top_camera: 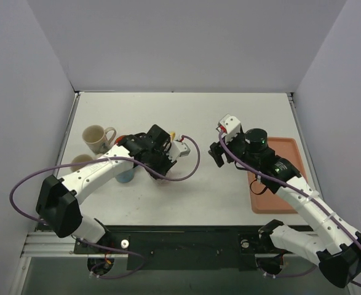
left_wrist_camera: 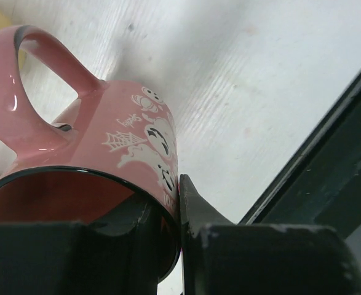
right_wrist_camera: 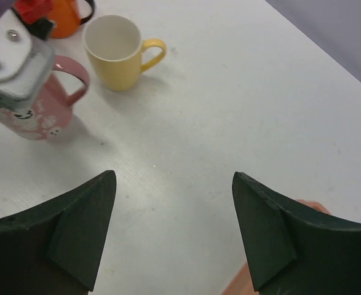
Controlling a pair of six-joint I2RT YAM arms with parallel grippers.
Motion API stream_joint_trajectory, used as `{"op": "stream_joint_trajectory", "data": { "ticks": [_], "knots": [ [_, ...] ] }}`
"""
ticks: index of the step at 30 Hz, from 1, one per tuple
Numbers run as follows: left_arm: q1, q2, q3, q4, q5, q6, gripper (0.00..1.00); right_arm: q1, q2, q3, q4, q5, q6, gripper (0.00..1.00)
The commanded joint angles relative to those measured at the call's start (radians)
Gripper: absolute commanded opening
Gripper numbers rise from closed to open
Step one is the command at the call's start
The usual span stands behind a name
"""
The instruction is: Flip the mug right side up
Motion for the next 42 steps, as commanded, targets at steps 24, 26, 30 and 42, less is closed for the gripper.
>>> {"op": "stream_joint_trajectory", "data": {
  "ticks": [24,26,30,42],
  "knots": [
    [-0.018,0.014,0.009,0.084,-0.088,0.154,0.79,-0.139,-0.134,-0.157,0.056,0.122,0.101,0.72],
    [-0.017,-0.076,0.029,0.075,-0.077,0.150,0.79,-0.143,-0.132,-0.171,0.066,0.165,0.125,0.72],
    [0.017,-0.261,0.007,0.163,-0.114,0.087,0.81,-0.165,-0.138,-0.223,0.097,0.373,0.234,0.72],
    [0.488,-0.584,-0.199,0.399,-0.234,-0.175,0.95,-0.200,-0.258,-0.522,0.228,0.683,0.472,0.72]
  ]
}}
